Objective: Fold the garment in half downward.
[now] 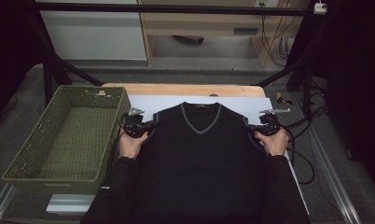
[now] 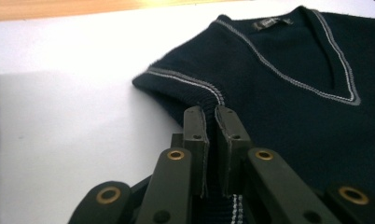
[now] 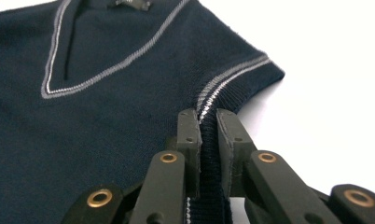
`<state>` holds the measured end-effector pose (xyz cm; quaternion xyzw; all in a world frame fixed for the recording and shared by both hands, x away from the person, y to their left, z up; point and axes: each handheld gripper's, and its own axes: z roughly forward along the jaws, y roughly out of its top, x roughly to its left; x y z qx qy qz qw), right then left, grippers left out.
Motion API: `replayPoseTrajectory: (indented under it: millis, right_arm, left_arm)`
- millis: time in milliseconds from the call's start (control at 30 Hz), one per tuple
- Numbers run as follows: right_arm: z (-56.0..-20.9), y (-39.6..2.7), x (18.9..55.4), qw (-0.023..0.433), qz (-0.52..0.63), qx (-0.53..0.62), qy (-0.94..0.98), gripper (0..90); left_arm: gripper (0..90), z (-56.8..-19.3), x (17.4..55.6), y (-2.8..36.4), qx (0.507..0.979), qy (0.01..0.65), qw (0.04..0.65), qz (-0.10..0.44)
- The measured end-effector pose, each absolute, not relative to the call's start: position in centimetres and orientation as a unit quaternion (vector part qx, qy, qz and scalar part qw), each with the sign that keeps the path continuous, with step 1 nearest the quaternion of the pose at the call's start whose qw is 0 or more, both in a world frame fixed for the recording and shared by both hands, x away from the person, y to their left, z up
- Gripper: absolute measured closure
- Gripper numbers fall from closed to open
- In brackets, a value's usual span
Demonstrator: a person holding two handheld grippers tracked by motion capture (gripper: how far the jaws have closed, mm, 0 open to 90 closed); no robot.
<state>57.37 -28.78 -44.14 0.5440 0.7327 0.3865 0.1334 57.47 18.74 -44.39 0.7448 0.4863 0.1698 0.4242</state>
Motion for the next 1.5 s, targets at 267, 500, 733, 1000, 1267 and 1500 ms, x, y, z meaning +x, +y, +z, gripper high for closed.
replayPoseTrajectory:
  millis: [267,500,733,1000,1267,1500]
  right_arm:
    - [-42.8,-28.9,56.4,0.141,0.401,0.532,0.733,81.2]
    - [-41.6,-29.0,55.6,0.142,0.41,0.522,0.735,81.2]
    - [-40.5,-29.1,54.6,0.148,0.418,0.511,0.736,81.2]
    - [-39.2,-29.1,52.9,0.153,0.426,0.499,0.739,81.1]
    - [-38.3,-29.1,50.6,0.149,0.431,0.481,0.749,80.9]
    - [-37.3,-29.3,48.3,0.146,0.436,0.471,0.752,80.8]
  left_arm:
    - [83.5,-42.7,56.3,19.7,0.741,0.474,0.443,0.173]
    - [83.5,-42.0,55.8,19.9,0.744,0.468,0.447,0.168]
    - [83.5,-41.1,55.0,20.0,0.747,0.459,0.45,0.17]
    - [83.5,-39.7,53.6,20.2,0.751,0.447,0.455,0.172]
    - [83.4,-38.4,51.2,20.1,0.761,0.431,0.453,0.172]
    - [83.4,-37.3,48.9,20.1,0.768,0.418,0.451,0.177]
